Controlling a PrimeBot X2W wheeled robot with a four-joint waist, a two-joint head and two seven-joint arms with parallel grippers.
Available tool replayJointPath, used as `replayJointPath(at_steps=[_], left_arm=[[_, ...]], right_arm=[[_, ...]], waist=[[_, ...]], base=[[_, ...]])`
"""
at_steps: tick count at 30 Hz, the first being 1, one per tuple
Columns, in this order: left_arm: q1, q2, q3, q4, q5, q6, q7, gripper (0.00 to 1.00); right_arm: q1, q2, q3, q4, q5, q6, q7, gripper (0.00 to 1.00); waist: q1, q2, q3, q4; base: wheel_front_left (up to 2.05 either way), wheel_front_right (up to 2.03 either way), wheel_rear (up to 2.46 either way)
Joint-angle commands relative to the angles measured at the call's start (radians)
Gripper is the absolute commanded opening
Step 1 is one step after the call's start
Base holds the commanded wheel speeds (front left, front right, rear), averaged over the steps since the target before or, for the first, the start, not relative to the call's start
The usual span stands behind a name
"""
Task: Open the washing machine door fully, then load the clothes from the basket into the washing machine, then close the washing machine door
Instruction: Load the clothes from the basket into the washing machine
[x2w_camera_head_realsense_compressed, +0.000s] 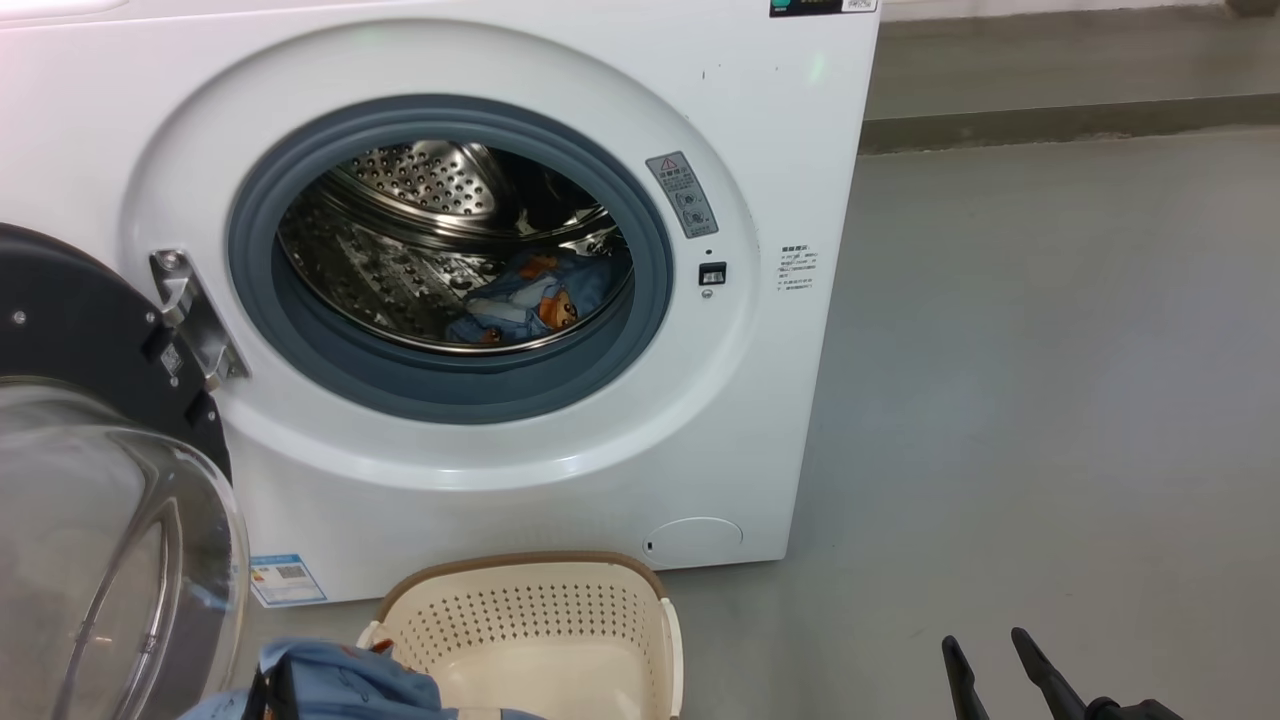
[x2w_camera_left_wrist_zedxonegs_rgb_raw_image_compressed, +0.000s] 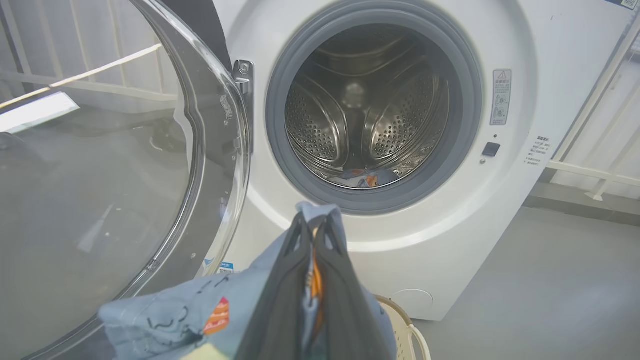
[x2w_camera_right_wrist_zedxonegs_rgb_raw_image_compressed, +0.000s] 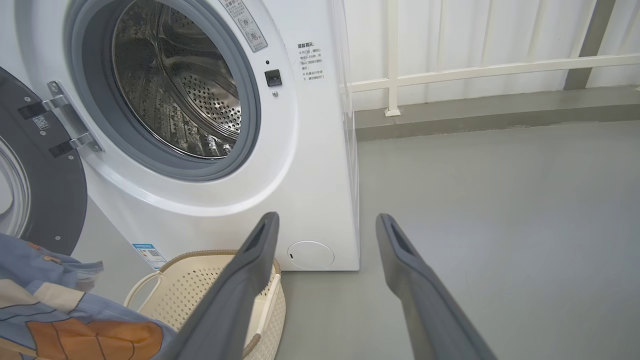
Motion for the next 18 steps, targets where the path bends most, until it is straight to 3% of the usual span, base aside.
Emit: replayJointPath(at_steps=[1, 18], left_arm=[[-0.019, 0.002, 0.027, -0.036, 0.012, 0.008, -0.014, 0.00], [-0.017, 0.001, 0.012, -0.055, -0.005, 0.017, -0.014, 0.00]], right_arm=[[-0.019, -0.012, 0.030, -0.023, -0.006, 0.002, -0.005, 1.00], [-0.028, -0.012, 0.040, -0.022, -0.002, 0.002, -0.005, 1.00]], waist=[[0.0000, 0.0000, 0.001, 0.000], [0.0000, 0.0000, 0.016, -0.005]], base=[[0.00, 0.00, 0.00], [0.00, 0.00, 0.00]])
